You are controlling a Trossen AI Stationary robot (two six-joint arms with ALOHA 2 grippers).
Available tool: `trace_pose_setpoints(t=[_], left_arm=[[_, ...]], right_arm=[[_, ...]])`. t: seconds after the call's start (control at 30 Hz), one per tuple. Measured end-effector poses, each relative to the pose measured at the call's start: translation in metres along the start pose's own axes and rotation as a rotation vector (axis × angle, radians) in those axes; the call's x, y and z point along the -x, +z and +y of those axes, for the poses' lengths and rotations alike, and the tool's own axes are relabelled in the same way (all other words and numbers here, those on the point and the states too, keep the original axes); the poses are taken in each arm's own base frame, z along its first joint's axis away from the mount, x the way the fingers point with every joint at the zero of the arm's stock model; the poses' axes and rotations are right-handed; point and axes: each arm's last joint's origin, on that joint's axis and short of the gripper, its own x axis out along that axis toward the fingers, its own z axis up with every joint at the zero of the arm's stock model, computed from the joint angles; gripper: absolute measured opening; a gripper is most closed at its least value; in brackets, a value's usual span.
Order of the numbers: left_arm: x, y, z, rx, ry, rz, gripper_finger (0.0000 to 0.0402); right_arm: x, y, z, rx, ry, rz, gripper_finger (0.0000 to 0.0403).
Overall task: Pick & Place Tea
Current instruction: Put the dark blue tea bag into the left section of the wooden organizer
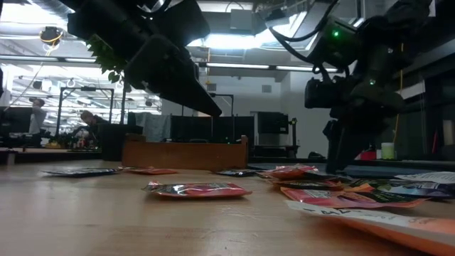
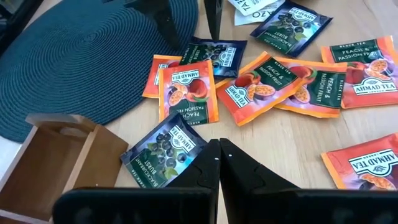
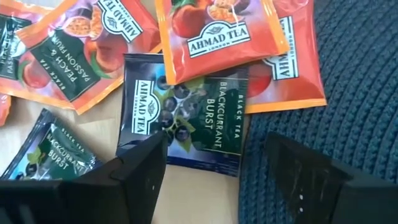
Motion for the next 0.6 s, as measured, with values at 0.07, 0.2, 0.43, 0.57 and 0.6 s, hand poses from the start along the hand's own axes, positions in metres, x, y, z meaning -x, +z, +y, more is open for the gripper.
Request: trace_pose_setpoints(t=[0.07,0.2,0.43,0.57,0.6], left_arm=[[0.0,0.0,0.0,0.0,0.0,0.003,0.0002],[0.0,-0.001,0.0,-0.001,-0.001,0.006,0.0003],[0.0,-0.001,0.0,-0.001,-0.001,0.008,0.0003],[0.0,-0.001,0.0,-0.002,0.0,0.009,0.0002],[0.0,-0.001,0.0,-0.002,0.0,0.009,0.0002]], right_arm=[[0.0,0.0,0.0,0.0,0.0,0.0,0.0275],[-0.004,0.0,0.0,-0.021,-0.002,0.004,0.0275],[-0.018,0.001,0.003,0.013,0.002,-0.001,0.0275],[-0.019,0.001,0.003,0.014,0.006,-0.006,0.0275],[-0.019,0.001,0.003,0.014,0.005,-0.006,0.0275]])
